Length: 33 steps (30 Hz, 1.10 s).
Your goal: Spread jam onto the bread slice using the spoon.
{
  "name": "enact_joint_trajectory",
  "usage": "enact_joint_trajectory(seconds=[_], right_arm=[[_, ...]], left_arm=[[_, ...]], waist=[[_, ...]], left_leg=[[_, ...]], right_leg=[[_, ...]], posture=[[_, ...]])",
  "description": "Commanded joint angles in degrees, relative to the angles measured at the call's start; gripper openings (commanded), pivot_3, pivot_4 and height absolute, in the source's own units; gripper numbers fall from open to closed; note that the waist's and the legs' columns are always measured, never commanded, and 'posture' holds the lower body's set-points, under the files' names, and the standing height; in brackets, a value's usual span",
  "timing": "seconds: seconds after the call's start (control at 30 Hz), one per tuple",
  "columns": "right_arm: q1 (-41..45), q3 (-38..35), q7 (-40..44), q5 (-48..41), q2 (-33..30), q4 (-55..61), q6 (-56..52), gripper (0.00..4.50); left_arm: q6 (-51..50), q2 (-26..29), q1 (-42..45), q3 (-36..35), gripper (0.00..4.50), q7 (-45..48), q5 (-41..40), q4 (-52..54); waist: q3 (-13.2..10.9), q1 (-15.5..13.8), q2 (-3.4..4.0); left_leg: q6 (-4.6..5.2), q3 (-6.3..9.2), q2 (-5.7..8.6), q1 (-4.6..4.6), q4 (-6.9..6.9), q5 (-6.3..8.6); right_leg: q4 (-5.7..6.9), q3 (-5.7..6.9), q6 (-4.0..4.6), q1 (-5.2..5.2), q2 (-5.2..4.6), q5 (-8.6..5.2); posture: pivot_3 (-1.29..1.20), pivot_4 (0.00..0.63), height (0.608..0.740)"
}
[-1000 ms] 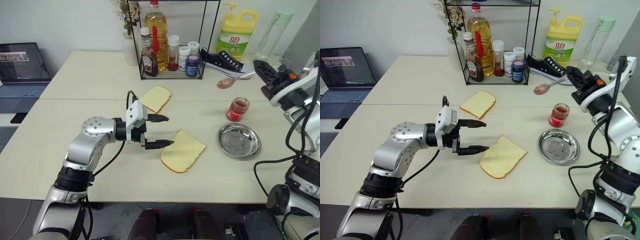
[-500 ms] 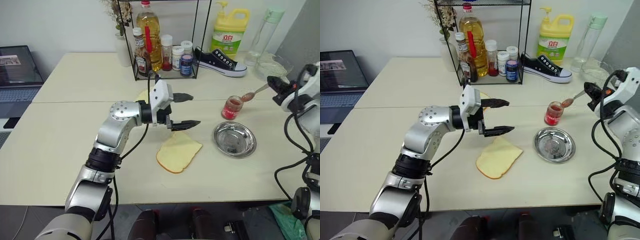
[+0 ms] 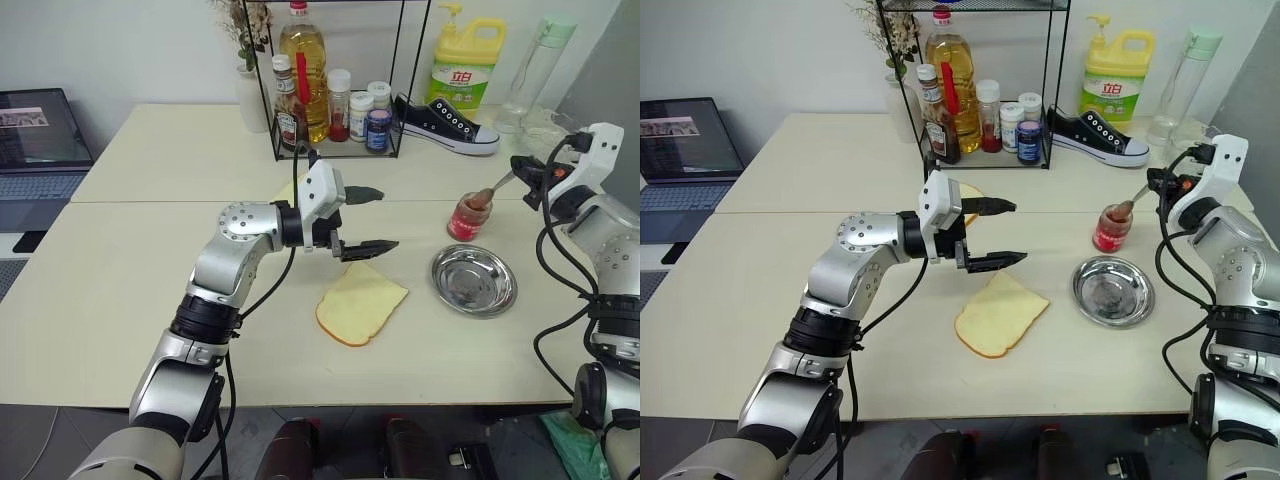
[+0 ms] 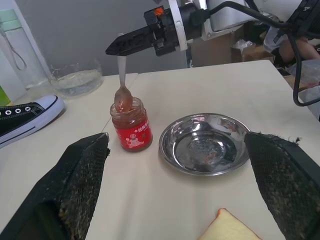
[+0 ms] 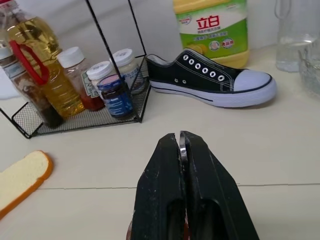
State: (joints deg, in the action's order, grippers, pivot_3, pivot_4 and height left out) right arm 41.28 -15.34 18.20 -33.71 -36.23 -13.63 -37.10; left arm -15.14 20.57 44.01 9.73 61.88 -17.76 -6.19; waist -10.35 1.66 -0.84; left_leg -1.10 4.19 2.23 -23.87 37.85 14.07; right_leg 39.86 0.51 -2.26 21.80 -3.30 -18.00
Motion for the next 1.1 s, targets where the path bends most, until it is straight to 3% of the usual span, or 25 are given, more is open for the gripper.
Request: enact_joint_trajectory(seconds=[0.03, 0.27, 0.97, 1.1], right_arm=[[0.5, 3.1, 3.2, 4.6, -1.2, 2.7, 3.2, 0.05], [0.6, 3.0, 4.8, 6.6, 0.5, 2.0, 3.1, 0.05], [4.5, -23.4, -13.2, -11.1, 9.1, -3.3, -12.9, 0.05], [4.6, -25.6, -15.3, -13.2, 9.4, -3.4, -13.7, 0.05]], left_arm=[[-0.1, 0.6, 0.2, -1.1, 4.50, -0.5, -0.8, 2.8], [-0.7, 1.0, -0.3, -1.3, 4.50, -0.8, -0.9, 3.7], [-0.3, 0.9, 0.5, -1.4, 4.50, -0.6, -0.8, 2.6], [-0.1, 0.8, 0.7, -1.4, 4.50, -0.4, -0.8, 2.3]], waist=[[0.0, 0.0, 0.00], [0.0, 0.0, 0.00], [0.0, 0.0, 0.00], [0.0, 0.0, 0.01]], left_leg=[[0.00, -0.01, 0.00, 0.00, 0.00, 0.00], [-0.01, 0.00, 0.01, -0.01, 0.01, 0.00], [-0.02, -0.02, 0.01, -0.01, 0.00, -0.01], [-0.01, -0.02, 0.01, -0.01, 0.00, -0.01]], right_leg=[[0.00, -0.01, 0.00, 0.00, 0.00, 0.00], [0.00, 0.01, 0.00, 0.00, -0.01, 0.00], [0.02, -0.03, 0.00, 0.00, -0.02, 0.00], [0.03, -0.03, 0.00, 0.00, -0.02, 0.00]], posture=[[0.00, 0.150, 0.740], [0.00, 0.150, 0.740], [0.00, 0.150, 0.740], [0.00, 0.150, 0.740]])
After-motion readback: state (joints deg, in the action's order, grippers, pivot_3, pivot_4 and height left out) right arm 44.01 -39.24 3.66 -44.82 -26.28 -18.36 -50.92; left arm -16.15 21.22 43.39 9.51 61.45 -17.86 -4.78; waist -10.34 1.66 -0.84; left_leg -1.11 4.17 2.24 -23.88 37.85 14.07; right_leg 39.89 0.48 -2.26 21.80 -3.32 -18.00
